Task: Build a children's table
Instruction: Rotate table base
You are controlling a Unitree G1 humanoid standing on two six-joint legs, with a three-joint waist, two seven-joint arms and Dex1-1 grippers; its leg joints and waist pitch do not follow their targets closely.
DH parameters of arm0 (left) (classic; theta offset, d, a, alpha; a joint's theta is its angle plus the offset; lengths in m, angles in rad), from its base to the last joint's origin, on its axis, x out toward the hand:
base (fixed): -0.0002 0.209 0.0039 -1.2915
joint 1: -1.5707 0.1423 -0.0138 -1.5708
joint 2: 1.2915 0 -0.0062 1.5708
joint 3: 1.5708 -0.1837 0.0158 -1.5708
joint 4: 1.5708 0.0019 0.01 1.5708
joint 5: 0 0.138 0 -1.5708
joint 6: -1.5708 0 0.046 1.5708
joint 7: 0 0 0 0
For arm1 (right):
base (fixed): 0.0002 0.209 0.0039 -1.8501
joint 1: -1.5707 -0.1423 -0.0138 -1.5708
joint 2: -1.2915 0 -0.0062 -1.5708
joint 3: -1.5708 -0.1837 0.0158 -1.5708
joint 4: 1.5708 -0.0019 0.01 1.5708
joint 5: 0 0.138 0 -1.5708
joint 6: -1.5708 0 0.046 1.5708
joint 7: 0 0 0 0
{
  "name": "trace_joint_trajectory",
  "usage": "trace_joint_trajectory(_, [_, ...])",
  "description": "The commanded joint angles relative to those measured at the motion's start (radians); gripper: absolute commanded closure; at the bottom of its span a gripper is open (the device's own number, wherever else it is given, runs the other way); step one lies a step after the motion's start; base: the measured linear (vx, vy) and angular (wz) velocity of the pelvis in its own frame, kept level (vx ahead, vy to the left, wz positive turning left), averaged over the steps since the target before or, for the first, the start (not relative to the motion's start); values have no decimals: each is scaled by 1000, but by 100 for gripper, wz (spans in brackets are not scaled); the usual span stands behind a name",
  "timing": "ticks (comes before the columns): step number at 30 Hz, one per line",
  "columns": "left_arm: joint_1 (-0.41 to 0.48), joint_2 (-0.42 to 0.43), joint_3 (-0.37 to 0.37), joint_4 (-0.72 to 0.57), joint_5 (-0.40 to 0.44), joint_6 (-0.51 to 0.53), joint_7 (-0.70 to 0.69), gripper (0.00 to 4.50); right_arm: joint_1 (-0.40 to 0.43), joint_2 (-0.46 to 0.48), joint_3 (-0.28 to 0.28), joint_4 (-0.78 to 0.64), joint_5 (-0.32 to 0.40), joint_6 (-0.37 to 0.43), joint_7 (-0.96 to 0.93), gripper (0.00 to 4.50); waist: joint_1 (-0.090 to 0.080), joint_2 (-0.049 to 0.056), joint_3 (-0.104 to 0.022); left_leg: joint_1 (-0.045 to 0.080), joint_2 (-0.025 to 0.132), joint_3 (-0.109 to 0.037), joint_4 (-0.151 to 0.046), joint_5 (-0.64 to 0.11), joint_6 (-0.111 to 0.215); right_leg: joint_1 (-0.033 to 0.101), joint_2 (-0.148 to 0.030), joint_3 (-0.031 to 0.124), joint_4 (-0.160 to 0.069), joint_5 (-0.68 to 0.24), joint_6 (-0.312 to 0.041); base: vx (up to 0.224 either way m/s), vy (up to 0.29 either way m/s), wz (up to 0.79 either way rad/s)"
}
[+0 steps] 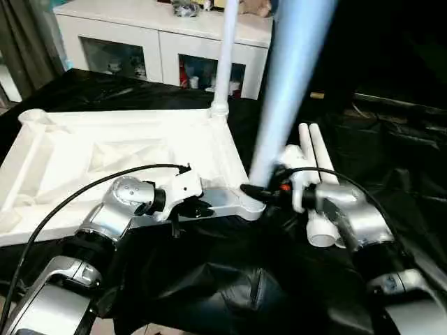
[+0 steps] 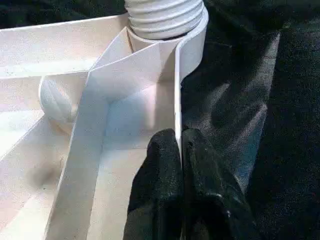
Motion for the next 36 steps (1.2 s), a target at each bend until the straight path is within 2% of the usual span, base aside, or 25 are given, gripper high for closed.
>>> trace_joint_trajectory(1, [-39,4,32,-10,1,-7,37,450,53,21,-17,42,46,94,-16,259,0,23,-48,12,71,-27,-79,-290,-21,32,-105,62,-82,-241,-209,0,0,0])
trace_joint_trajectory(2, [-40,4,32,-9,1,-7,37,450,55,21,-20,40,49,96,-18,259,2,31,-48,14,70,-28,-78,-290,-23,33,-105,62,-81,-241,-210,0,0,0])
trace_joint_trajectory(4, [-45,3,32,-2,4,-10,46,450,80,24,-38,17,66,104,-28,259,4,29,-47,11,69,-25,-76,-271,-15,34,-107,63,-85,-252,-205,0,0,0])
trace_joint_trajectory(7, [-55,0,34,9,6,-12,56,450,142,35,-43,-34,58,83,-56,259,8,33,-47,9,68,-24,-75,-239,-11,35,-107,63,-82,-232,-205,0,0,0])
trace_joint_trajectory(10, [-62,-2,35,19,7,-14,63,450,215,41,5,-109,1,23,-93,259,11,40,-44,10,68,-25,-78,-251,-16,33,-108,63,-86,-251,-190,0,0,0])
trace_joint_trajectory(11, [-64,-2,34,22,7,-15,63,450,223,42,14,-119,-8,16,-101,259,12,44,-44,10,68,-27,-80,-259,-21,32,-108,62,-87,-267,-184,0,0,0])
trace_joint_trajectory(13, [-66,-2,34,25,7,-16,64,450,231,43,23,-131,-20,7,-112,259,9,43,-42,12,67,-27,-81,-280,-26,31,-105,62,-90,-286,-179,0,0,0])
trace_joint_trajectory(15, [-68,-2,31,29,9,-19,63,450,238,38,61,-154,-58,-7,-134,259,9,48,-39,13,66,-28,-81,-299,-29,29,-107,64,-95,-322,-172,0,0,0])
trace_joint_trajectory(17, [-71,-3,28,33,12,-23,61,450,230,23,115,-180,-109,-17,-146,259,8,45,-38,13,66,-30,-83,-312,-34,29,-106,64,-98,-355,-158,0,0,0])
trace_joint_trajectory(18, [-71,-3,28,33,12,-23,61,450,230,23,115,-180,-109,-17,-146,259,8,45,-38,14,67,-30,-83,-313,-34,28,-106,64,-98,-359,-158,0,0,0])
trace_joint_trajectory(20, [-74,-5,27,36,14,-26,59,450,214,13,150,-193,-142,-16,-142,259,6,46,-36,14,67,-31,-84,-317,-32,27,-106,65,-99,-369,-154,0,0,0])
trace_joint_trajectory(22, [-74,-5,23,33,16,-26,53,450,186,2,186,-184,-163,-7,-116,259,1,40,-36,13,66,-31,-84,-323,-31,26,-106,65,-100,-379,-154,0,0,0])
trace_joint_trajectory(23, [-71,-4,20,30,16,-27,48,450,167,-5,206,-172,-171,4,-91,259,1,43,-35,13,66,-32,-83,-329,-30,26,-107,64,-99,-393,-154,0,0,0])
trace_joint_trajectory(24, [-68,-3,18,26,16,-26,44,450,149,-14,228,-160,-178,11,-58,259,-2,38,-35,13,66,-31,-83,-332,-28,26,-107,64,-100,-403,-153,0,0,0])
trace_joint_trajectory(26, [-65,-3,17,25,15,-26,41,450,140,-21,243,-153,-184,13,-36,259,-1,41,-35,14,67,-31,-81,-329,-26,24,-108,65,-102,-410,-152,0,0,0])
trace_joint_trajectory(27, [-63,-2,16,23,15,-27,37,450,133,-27,256,-147,-189,14,-16,259,0,42,-36,12,68,-32,-82,-319,-25,27,-108,66,-99,-391,-154,0,0,0])
trace_joint_trajectory(28, [-59,-2,13,19,14,-27,28,450,120,-37,276,-132,-196,12,19,259,0,32,-37,11,68,-31,-81,-305,-19,28,-107,66,-96,-368,-156,0,0,0])
trace_joint_trajectory(29, [-56,-1,11,15,12,-27,20,450,106,-42,284,-109,-198,3,49,259,0,30,-37,11,68,-30,-81,-297,-15,28,-107,65,-94,-355,-161,0,0,0])
trace_joint_trajectory(30, [-55,-1,10,13,10,-27,15,450,97,-45,288,-94,-199,-3,68,259,0,35,-38,9,68,-27,-78,-278,-8,29,-107,66,-91,-319,-177,0,0,0])
trace_joint_trajectory(31, [-53,0,8,8,8,-26,7,450,88,-46,287,-72,-199,-17,83,259,1,31,-37,7,69,-26,-79,-263,-4,30,-106,66,-89,-288,-183,0,0,0])
trace_joint_trajectory(33, [-48,3,3,-4,2,-26,-15,450,70,-54,292,-27,-203,-54,121,259,0,29,-36,7,68,-26,-78,-257,0,31,-107,65,-86,-273,-189,0,0,0])
trace_joint_trajectory(36, [-38,15,-7,-26,-8,-27,-63,450,52,-68,294,20,-200,-95,188,259,0,31,-34,6,68,-24,-77,-253,9,32,-106,64,-85,-261,-202,0,0,0])
